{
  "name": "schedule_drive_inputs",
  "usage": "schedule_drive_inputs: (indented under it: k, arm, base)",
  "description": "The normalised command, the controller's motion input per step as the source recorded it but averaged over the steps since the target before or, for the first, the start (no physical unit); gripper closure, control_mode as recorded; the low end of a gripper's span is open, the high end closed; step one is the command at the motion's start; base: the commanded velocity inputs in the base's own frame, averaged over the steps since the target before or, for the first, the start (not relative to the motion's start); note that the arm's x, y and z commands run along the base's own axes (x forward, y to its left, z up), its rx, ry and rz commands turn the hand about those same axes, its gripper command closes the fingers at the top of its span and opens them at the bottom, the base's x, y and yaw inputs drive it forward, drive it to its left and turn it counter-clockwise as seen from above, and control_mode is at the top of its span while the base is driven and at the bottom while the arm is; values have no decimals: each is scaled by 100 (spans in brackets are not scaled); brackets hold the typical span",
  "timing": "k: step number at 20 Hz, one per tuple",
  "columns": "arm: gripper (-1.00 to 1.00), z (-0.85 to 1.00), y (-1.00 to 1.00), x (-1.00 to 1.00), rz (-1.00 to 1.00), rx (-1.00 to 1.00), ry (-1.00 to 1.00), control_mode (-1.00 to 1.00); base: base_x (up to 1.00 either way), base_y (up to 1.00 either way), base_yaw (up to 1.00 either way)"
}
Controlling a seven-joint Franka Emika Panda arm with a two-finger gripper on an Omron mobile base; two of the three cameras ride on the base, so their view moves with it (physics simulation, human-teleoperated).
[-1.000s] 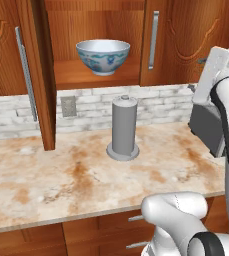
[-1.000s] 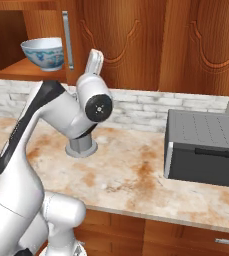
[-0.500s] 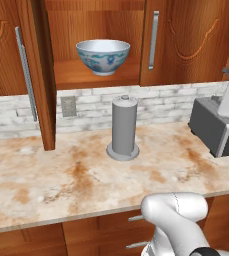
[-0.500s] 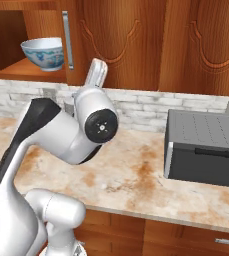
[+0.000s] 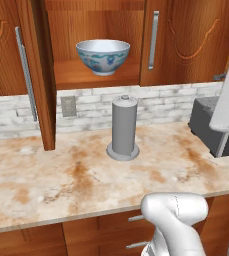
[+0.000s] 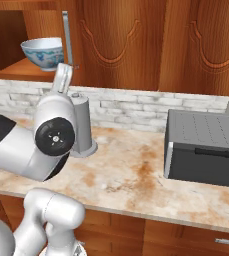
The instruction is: Open the cabinet. Pick the bowls from the counter and place them in the cabinet. Then close the cabinet.
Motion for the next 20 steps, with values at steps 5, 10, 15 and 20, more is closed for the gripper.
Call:
schedule_drive_inputs:
  k: [5, 10, 15, 20]
  arm:
    - [-100, 1, 74, -27, 0, -4, -9, -100]
    - [-100, 1, 40, -55, 0, -5, -5, -100]
    - [-100, 0, 54, -52, 0, -7, 0, -100]
    - [-100, -2, 59, -46, 0, -14, -1, -100]
  base:
    - [0, 0, 0]
    - [0, 0, 0]
    - [0, 0, 0]
    - [0, 0, 0]
